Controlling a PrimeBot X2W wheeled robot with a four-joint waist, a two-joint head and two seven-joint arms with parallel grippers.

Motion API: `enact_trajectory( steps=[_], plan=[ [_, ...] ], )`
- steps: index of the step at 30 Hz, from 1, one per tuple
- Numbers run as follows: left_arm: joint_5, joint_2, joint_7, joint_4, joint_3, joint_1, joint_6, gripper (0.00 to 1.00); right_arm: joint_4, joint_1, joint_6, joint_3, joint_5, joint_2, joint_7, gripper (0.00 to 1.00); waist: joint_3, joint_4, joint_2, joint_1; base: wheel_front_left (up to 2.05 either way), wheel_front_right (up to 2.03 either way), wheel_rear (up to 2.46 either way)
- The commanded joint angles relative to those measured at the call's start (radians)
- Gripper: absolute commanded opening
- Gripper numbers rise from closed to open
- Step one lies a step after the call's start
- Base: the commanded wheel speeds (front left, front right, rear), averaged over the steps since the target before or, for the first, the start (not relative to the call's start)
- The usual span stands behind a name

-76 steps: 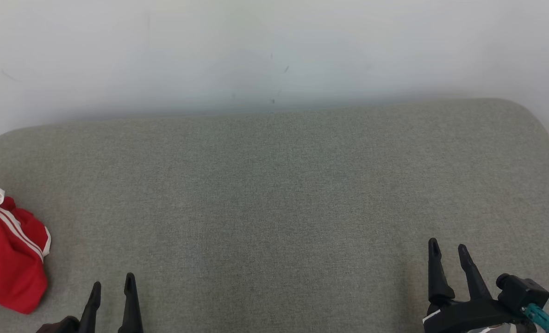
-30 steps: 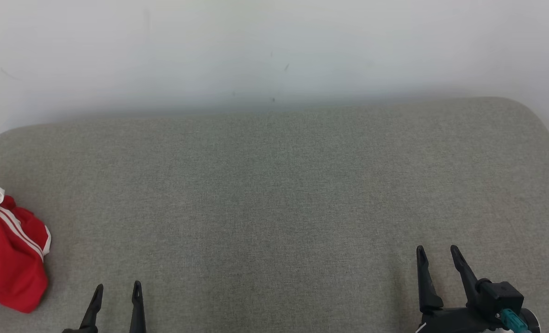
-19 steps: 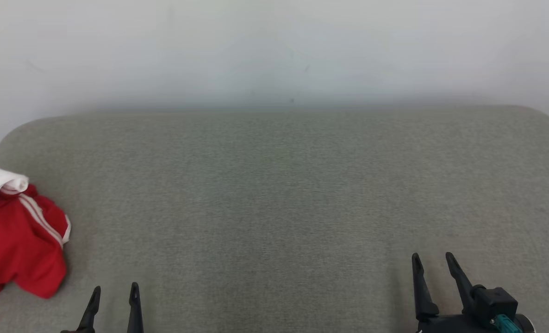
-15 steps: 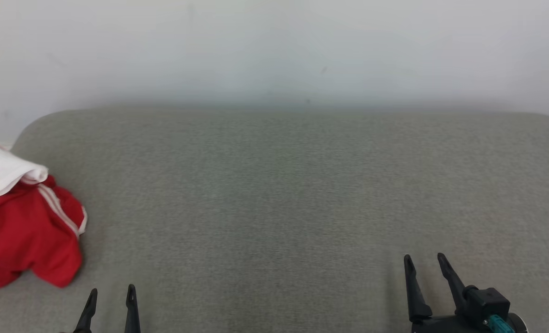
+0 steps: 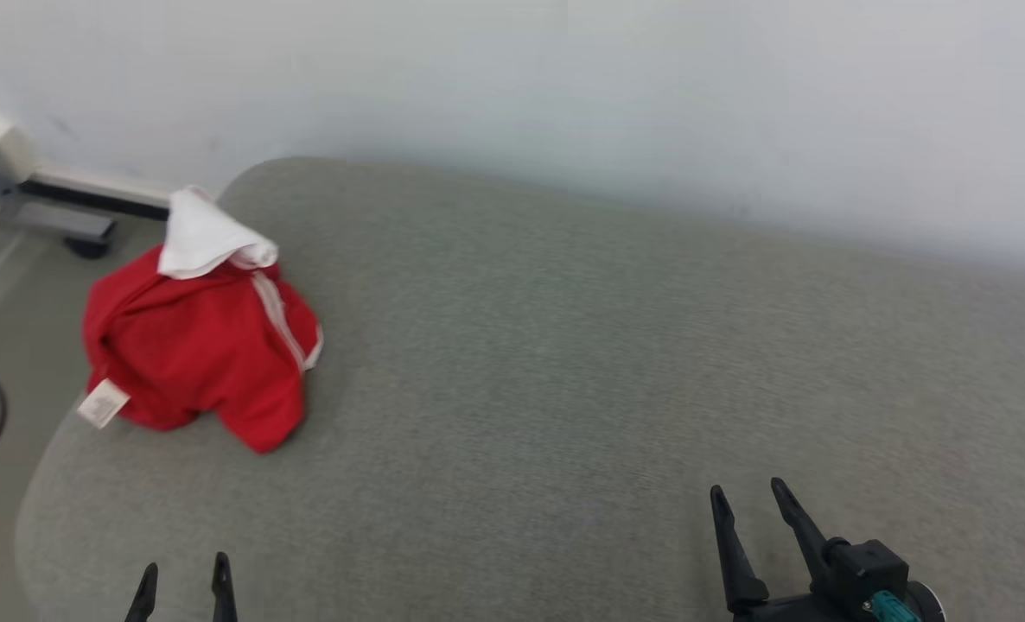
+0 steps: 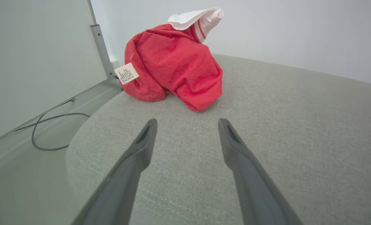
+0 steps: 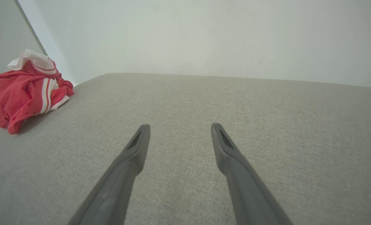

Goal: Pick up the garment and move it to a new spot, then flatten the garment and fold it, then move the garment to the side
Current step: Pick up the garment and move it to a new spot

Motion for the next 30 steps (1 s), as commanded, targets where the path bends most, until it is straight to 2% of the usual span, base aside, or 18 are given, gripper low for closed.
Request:
enact_trajectory(
  steps=[1,2,6,14,25,30],
  plan=[
    [0.004,0.001,-0.003,-0.001,0.008,0.013,0.002,1.0,0.001,-0.007,0.003,0.007,0.005,0.001,-0.001,1.0,0.0,0.121,0.0,0.0,0.0,0.0,0.0],
    [0.003,0.002,-0.003,0.0,0.016,0.019,0.002,1.0,0.005,-0.011,0.003,0.019,0.009,0.001,-0.001,1.0,0.003,0.158,0.0,0.0,0.0,0.0,0.0],
    [-0.006,0.001,-0.003,0.001,0.04,0.029,0.004,1.0,0.01,-0.02,0.003,0.047,0.013,0.001,-0.001,1.0,0.014,0.209,0.0,0.0,0.0,0.0,0.0],
    [-0.037,0.001,-0.003,-0.011,0.062,0.044,0.013,1.0,0.017,-0.055,0.003,0.078,0.009,-0.014,-0.001,1.0,0.048,0.23,0.0,0.0,0.0,0.0,0.0],
    [-0.051,0.001,-0.003,0.012,0.066,-0.023,0.005,1.0,0.029,-0.065,0.003,0.085,0.023,-0.035,-0.001,1.0,0.096,0.164,0.0,0.0,0.0,0.0,0.0],
    [-0.061,0.048,-0.004,0.045,0.061,-0.122,-0.002,1.0,0.027,-0.086,0.003,0.092,0.016,-0.054,-0.001,1.0,0.138,0.112,0.0,0.0,0.0,0.0,0.0]
  ],
)
